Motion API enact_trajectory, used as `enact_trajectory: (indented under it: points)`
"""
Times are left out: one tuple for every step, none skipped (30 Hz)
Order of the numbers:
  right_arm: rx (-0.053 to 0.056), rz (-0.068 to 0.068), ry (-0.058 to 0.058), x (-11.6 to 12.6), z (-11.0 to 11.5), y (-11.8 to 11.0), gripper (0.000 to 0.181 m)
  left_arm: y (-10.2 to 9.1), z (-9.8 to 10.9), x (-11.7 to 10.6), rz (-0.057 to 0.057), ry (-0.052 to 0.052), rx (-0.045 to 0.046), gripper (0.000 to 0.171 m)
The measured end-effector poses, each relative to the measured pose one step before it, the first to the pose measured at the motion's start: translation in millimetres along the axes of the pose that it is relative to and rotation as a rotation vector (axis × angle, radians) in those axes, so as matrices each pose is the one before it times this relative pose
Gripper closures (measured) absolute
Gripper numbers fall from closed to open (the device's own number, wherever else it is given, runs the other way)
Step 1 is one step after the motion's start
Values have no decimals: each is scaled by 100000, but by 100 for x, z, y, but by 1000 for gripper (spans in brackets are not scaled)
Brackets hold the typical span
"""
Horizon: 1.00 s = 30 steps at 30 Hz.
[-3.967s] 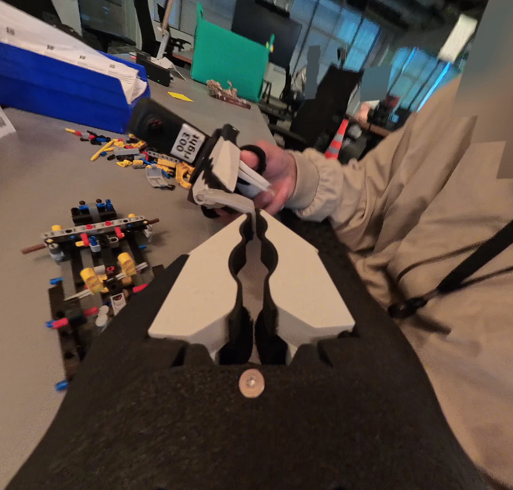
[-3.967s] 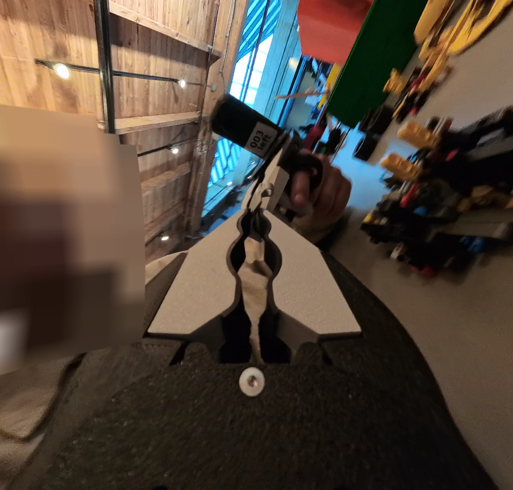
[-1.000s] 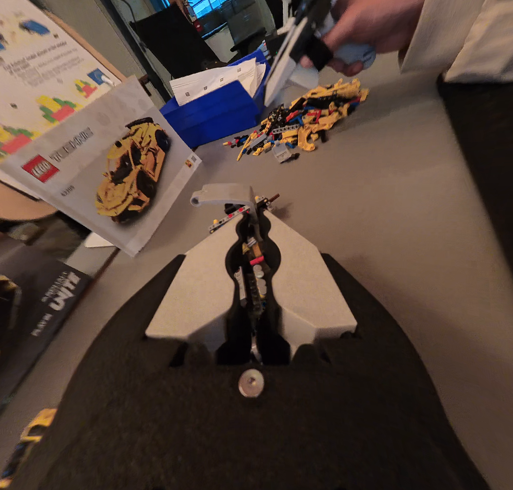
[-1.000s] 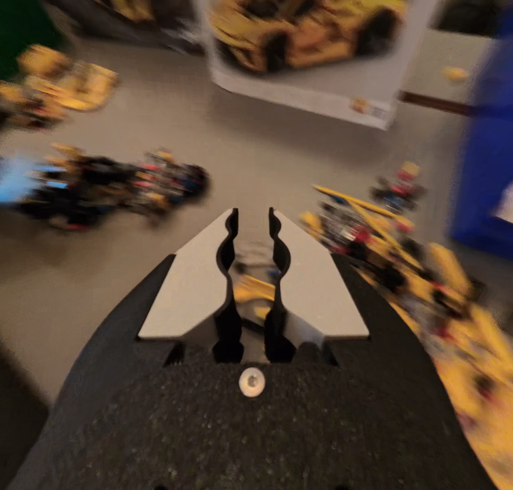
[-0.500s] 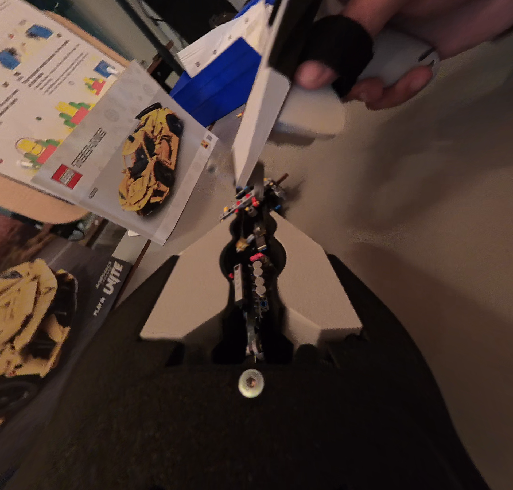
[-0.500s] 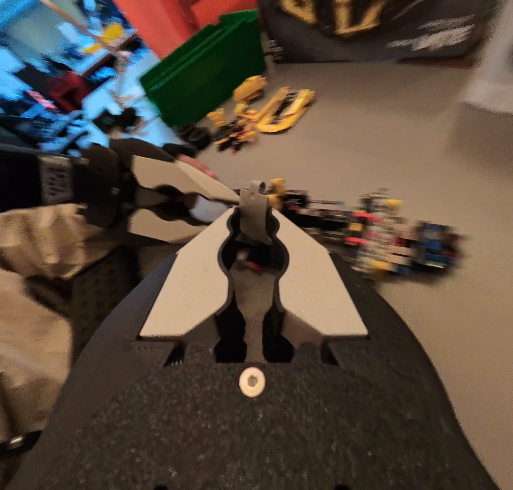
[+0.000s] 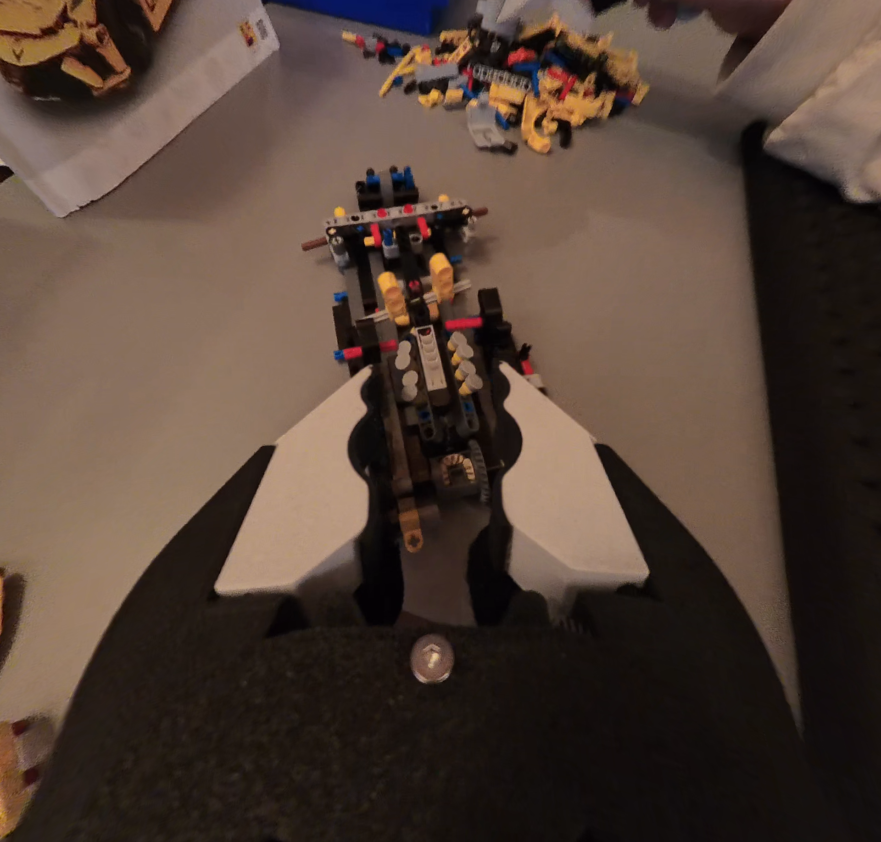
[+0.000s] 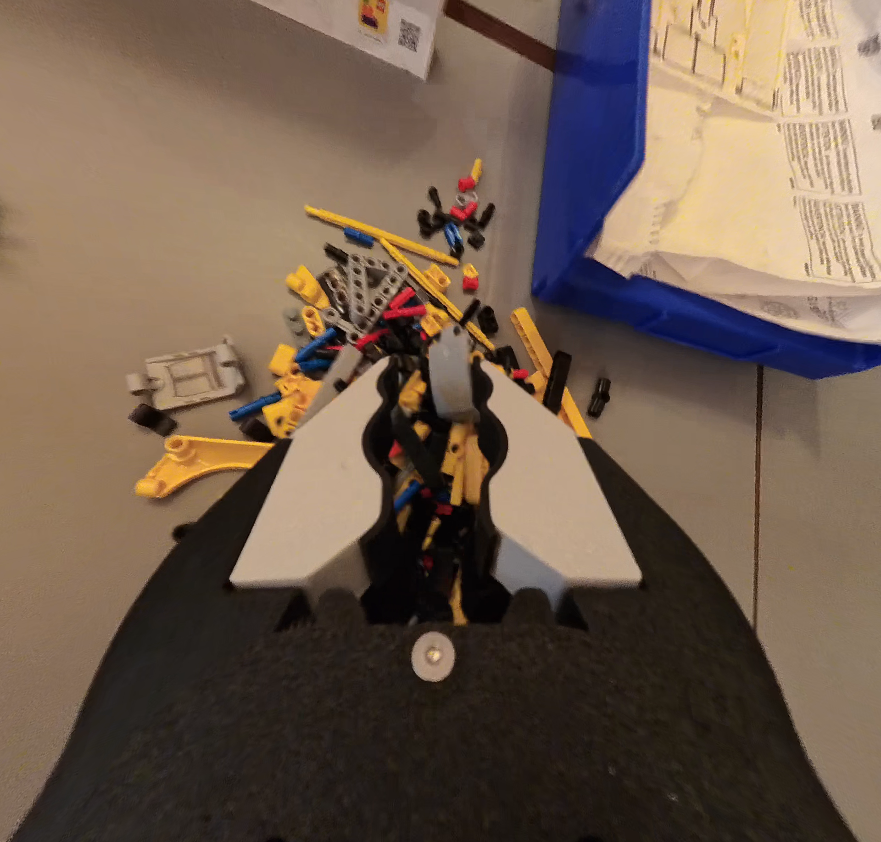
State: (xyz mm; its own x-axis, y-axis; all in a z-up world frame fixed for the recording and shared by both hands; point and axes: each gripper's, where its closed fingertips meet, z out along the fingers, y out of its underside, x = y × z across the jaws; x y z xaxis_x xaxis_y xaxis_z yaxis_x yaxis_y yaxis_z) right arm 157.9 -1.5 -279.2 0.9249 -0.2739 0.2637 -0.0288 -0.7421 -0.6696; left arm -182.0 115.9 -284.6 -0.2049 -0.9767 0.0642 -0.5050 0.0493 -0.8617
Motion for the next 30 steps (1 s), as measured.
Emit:
enact_trajectory:
  points:
    - [4384,-1470,-1959,-1090,-388,-1004,151,318,241,10,3308,-1854,-1934,126]
    - [6590,-1402,-6383,-2142,-482,-1478,151,139,170,16,3145,-1740,-760,131]
    - [7681,-847,-10469,-3179,-383,-1745,149,2,124,61,1934,-997,323,134]
    - [7262,-344,-12017,-3747,-41,-1646,147,-12,89,-27,483,-793,357,137]
    - [5290,715,-10691,-3751,448,-1174,144,-31,59,-129,-369,-859,330,137]
    - [3080,1848,-10638,-3845,877,-648,141,-17,36,-78,-648,-244,357,137]
    - [1700,1876,-11113,-3865,1170,-233,140,-15,8,-17,-427,193,374,137]
    - [479,2157,-9469,-3354,1405,143,140,-16,19,-19,93,32,292,137]
    - [-696,1866,-7842,-2742,1488,468,142,-22,42,-23,302,-233,316,137]
    - [-3226,954,-2905,-1471,1403,905,146,-38,49,-35,-334,-323,334,137]
    - [-5110,490,-110,-628,1133,997,146,-55,68,-53,-1230,-228,428,138]
    - [-4713,-704,442,-333,711,720,146,-37,68,-73,-1336,-430,355,138]
    - [-1035,-1225,4301,358,171,107,151,-69,95,-114,-1015,-935,271,138]
    - [1132,-1513,6990,760,-120,-134,156,-80,139,-103,-1154,-1244,244,138]
    - [317,-2873,4869,493,-3,5,160,-63,126,-78,-998,-1323,-194,138]
    - [-1271,-2301,4117,439,88,276,163,-40,87,-29,94,-1307,-570,138]
    - [-724,-1684,1866,127,133,176,163,-32,55,32,1293,-1240,-531,138]
    - [1183,-1116,1278,73,-22,-147,163,-8,24,68,2006,-1041,-335,139]
    - [1185,-924,348,-16,-20,-226,164,-6,25,65,1278,-859,-272,139]
    - [521,-231,-179,-81,41,-137,166,-26,31,41,-325,-597,-237,139]
    - [140,-51,522,38,72,-75,167,-21,28,48,-680,-90,-206,139]
    - [-235,-638,1014,85,93,-21,169,-11,8,36,-62,-112,-89,139]
    - [-868,-1157,552,-23,176,86,174,-16,17,5,184,-233,137,139]
    - [21,-1092,1755,134,174,-25,175,-6,16,5,199,-240,167,139]
    - [-138,-1535,1375,59,62,-61,176,5,7,-40,55,-336,21,139]
    - [-755,-1491,998,35,33,-12,177,-6,13,-69,-797,-370,-74,139]
    - [-855,-1502,1531,92,11,28,178,-9,39,-84,-1146,-422,-181,139]
    - [-661,-967,1149,6,4,12,178,7,35,-80,-495,-702,-396,139]
    - [-1394,-228,604,-16,-58,58,178,8,24,-43,458,-839,-307,139]
    - [-1083,86,565,3,-71,59,178,-4,50,-48,689,-918,-22,140]
